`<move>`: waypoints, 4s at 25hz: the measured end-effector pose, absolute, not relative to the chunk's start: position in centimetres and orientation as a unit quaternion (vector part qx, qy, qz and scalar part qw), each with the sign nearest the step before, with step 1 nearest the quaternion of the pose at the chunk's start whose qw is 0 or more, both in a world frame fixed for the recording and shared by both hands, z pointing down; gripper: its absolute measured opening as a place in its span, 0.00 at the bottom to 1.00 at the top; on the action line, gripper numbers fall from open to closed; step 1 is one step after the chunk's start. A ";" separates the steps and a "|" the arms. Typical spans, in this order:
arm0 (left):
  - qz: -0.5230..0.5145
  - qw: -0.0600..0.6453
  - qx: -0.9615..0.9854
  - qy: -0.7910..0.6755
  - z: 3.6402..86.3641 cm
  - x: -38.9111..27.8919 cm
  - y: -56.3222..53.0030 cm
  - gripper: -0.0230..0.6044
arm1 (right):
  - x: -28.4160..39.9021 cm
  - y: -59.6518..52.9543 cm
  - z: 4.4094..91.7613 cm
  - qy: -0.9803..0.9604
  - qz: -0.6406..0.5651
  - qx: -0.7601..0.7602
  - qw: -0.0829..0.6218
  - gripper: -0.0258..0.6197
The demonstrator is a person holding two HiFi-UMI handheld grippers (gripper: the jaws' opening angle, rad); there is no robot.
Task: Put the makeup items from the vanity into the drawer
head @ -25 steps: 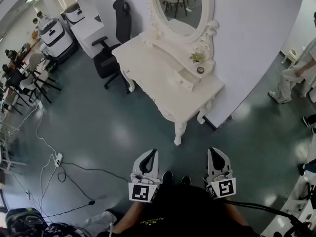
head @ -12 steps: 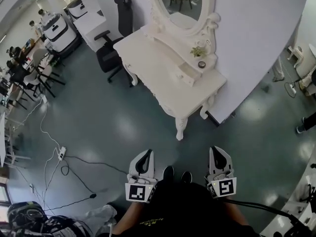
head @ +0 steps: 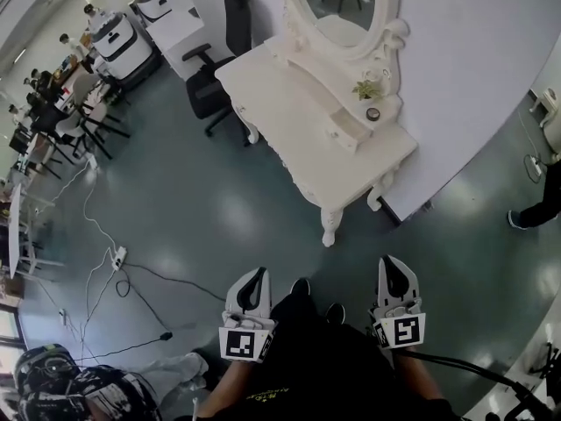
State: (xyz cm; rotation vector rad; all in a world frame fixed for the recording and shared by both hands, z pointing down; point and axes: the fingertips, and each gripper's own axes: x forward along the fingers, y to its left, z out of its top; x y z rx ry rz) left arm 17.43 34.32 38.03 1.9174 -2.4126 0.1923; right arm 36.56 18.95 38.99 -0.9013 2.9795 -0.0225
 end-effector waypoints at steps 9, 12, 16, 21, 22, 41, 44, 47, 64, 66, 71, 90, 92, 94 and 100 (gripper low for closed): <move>0.052 0.018 0.646 -0.762 39.9 9.4 27.4 0.07 | 28.9 13.8 41.2 0.951 -0.002 -0.308 0.002 0.04; 0.058 0.009 0.661 -0.748 41.1 3.7 24.0 0.07 | 23.8 10.7 42.2 0.944 0.011 -0.330 -0.005 0.04; 0.041 0.016 0.676 -0.735 40.5 -6.3 19.3 0.07 | 14.9 6.2 41.7 0.928 -0.010 -0.372 -0.005 0.04; 0.038 0.030 0.702 -0.711 39.1 -16.2 14.6 0.07 | 5.3 2.2 37.7 0.919 0.016 -0.394 -0.006 0.04; 0.036 0.030 0.706 -0.707 39.0 -17.6 13.7 0.07 | 4.3 1.3 36.9 0.915 0.024 -0.402 -0.004 0.04; 0.029 0.038 0.741 -0.670 38.8 -24.4 6.6 0.07 | 2.3 -6.7 34.9 0.868 0.053 -0.493 -0.008 0.29; 0.028 0.036 0.755 -0.655 38.5 -23.7 6.0 0.07 | 5.5 -9.8 35.6 0.848 0.050 -0.526 -0.034 0.48; 0.037 0.041 0.765 -0.642 38.7 -23.1 5.5 0.07 | 9.3 -13.4 36.3 0.828 0.051 -0.554 -0.064 0.51; 0.114 0.114 0.774 -0.613 44.8 -21.3 3.3 0.07 | 12.8 -27.4 54.6 0.845 -0.097 -0.433 -0.300 0.54; 0.120 0.088 0.782 -0.605 44.0 -20.8 2.6 0.07 | 12.5 -27.6 55.8 0.842 -0.107 -0.425 -0.314 0.54; 0.125 0.027 0.809 -0.573 42.2 -18.9 0.6 0.07 | 12.9 -27.8 56.4 0.843 -0.146 -0.425 -0.296 0.54; 0.104 0.006 0.836 -0.538 40.7 -16.6 -2.2 0.07 | 11.0 -23.9 52.0 0.867 -0.109 -0.422 -0.240 0.41; 0.094 -0.001 0.841 -0.533 40.3 -16.3 -2.8 0.07 | 10.0 -22.3 50.2 0.876 -0.100 -0.413 -0.230 0.41; 0.089 -0.013 0.849 -0.521 39.9 -15.5 -3.5 0.07 | 9.1 -20.8 48.9 0.883 -0.094 -0.403 -0.221 0.41; 0.081 -0.034 0.867 -0.491 39.2 -13.6 -5.3 0.07 | 6.4 -17.4 47.2 0.896 -0.098 -0.378 -0.210 0.41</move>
